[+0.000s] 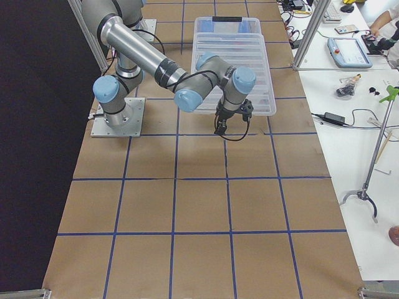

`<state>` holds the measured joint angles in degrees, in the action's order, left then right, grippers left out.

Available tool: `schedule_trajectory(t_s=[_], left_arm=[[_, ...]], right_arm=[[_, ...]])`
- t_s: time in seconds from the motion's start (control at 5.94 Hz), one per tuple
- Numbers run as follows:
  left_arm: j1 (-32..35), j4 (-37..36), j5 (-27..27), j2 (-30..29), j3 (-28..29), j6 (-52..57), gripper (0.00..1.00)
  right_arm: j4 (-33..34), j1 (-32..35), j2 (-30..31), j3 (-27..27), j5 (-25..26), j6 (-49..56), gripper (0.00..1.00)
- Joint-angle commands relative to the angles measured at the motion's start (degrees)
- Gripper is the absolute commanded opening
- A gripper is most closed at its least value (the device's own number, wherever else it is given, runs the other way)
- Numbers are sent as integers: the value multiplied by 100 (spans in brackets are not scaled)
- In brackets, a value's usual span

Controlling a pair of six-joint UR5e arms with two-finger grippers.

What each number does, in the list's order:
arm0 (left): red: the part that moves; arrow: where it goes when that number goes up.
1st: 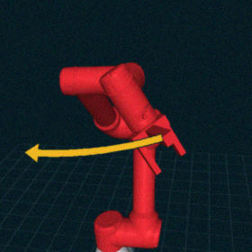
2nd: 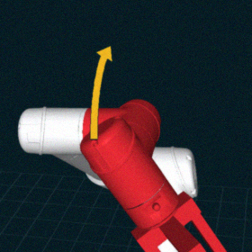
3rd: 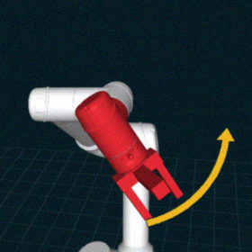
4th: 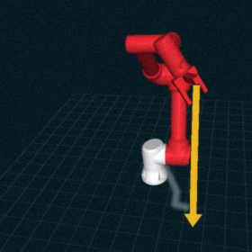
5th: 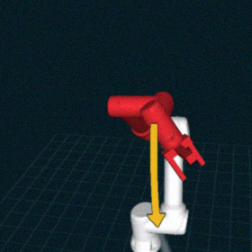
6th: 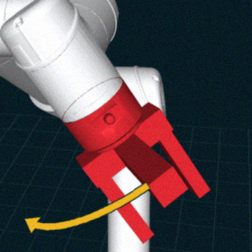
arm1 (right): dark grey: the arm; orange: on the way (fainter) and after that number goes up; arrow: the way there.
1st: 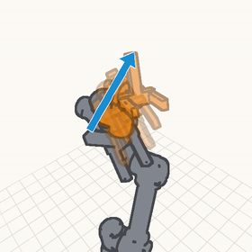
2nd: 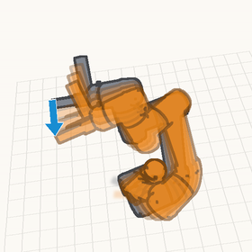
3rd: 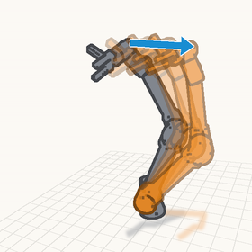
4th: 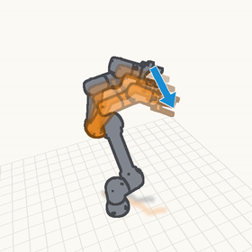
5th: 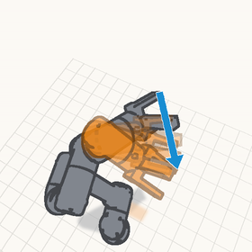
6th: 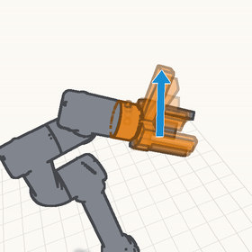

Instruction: Place red block in blue tray from box

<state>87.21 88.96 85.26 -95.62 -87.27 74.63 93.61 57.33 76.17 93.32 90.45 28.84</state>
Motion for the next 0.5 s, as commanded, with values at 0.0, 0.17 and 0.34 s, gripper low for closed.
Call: schedule_trajectory(t_s=[0.0, 0.17, 0.34], left_arm=[[217, 24, 34, 193, 43, -1654, 98], [217, 51, 130, 289, 43, -2567, 98], [226, 16, 297, 325, 9, -3559, 98]], right_arm=[[0, 233, 169, 168, -18, -219, 100], [0, 322, 196, 186, -18, -334, 100], [-9, 357, 196, 230, -175, -344, 100]])
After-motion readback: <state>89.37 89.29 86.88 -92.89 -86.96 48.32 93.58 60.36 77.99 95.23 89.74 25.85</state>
